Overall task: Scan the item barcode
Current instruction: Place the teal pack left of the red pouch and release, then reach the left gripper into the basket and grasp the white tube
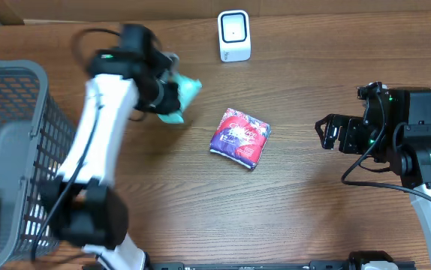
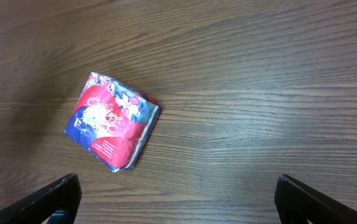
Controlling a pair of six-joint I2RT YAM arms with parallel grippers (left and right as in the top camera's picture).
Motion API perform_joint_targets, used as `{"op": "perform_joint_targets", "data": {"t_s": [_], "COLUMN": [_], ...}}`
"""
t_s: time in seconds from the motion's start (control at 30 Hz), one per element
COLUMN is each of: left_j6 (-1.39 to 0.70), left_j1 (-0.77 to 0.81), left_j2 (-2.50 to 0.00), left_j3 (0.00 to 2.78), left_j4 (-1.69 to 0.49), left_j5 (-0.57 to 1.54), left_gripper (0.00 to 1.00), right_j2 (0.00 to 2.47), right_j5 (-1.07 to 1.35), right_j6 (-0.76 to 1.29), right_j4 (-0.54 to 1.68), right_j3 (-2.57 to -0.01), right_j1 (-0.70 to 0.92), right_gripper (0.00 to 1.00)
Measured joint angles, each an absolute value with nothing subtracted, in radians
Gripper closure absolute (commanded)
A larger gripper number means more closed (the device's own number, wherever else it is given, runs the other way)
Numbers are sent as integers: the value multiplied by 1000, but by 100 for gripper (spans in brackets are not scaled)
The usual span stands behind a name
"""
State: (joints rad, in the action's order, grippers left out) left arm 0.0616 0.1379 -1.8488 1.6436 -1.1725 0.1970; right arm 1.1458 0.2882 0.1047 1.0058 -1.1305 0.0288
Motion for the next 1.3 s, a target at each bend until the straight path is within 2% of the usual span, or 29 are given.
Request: {"op": "perform_joint_targets", "data": {"t_s": [0.1, 0.17, 0.23, 0.27, 0.3, 0.5, 0.6, 0.77, 0.9, 0.97, 1.07, 1.17, 1.3], "left_j6": [62, 54, 34, 22, 5, -44, -78, -131, -188, -208, -235, -245, -257], "left_j1": [180, 205, 226, 234, 243, 255, 237, 126, -74, -185, -381, -593, -839], "left_j2": [-1938, -1992, -2034, -2046, -2054, -2056, -2066, -1988, -1822, -1746, -1646, -1580, -1569], "left_j3": [1597, 1583, 1577, 1577, 1577, 1668, 1895, 2288, 2422, 2426, 2399, 2302, 2111], "left_j4": [-1121, -1092, -1076, -1074, -1073, -1189, -1393, -1575, -1669, -1679, -1682, -1684, -1618], "left_j5": [186, 182, 182, 182, 183, 171, 145, 127, 114, 107, 104, 119, 170], "left_gripper": [92, 75, 50, 42, 39, 38, 36, 32, 28, 15, 3, 2, 8], "right_j2": [1146, 1146, 1146, 1146, 1146, 1146, 1147, 1148, 1148, 1148, 1148, 1148, 1148], "right_j5": [289, 289, 288, 289, 289, 289, 288, 289, 288, 288, 289, 288, 288], "right_j6": [104, 104, 104, 105, 104, 105, 104, 104, 104, 104, 104, 105, 104], "right_j4": [1006, 1006, 1007, 1007, 1006, 1007, 1006, 1011, 1015, 1014, 1013, 1013, 1013], "right_j3": [-1131, -1131, -1131, -1131, -1131, -1131, -1131, -1131, -1131, -1131, -1131, -1131, -1131], "right_j1": [29, 29, 29, 29, 29, 29, 29, 29, 29, 29, 29, 29, 29], "right_gripper": [0, 0, 0, 0, 0, 0, 0, 0, 0, 0, 0, 0, 0]}}
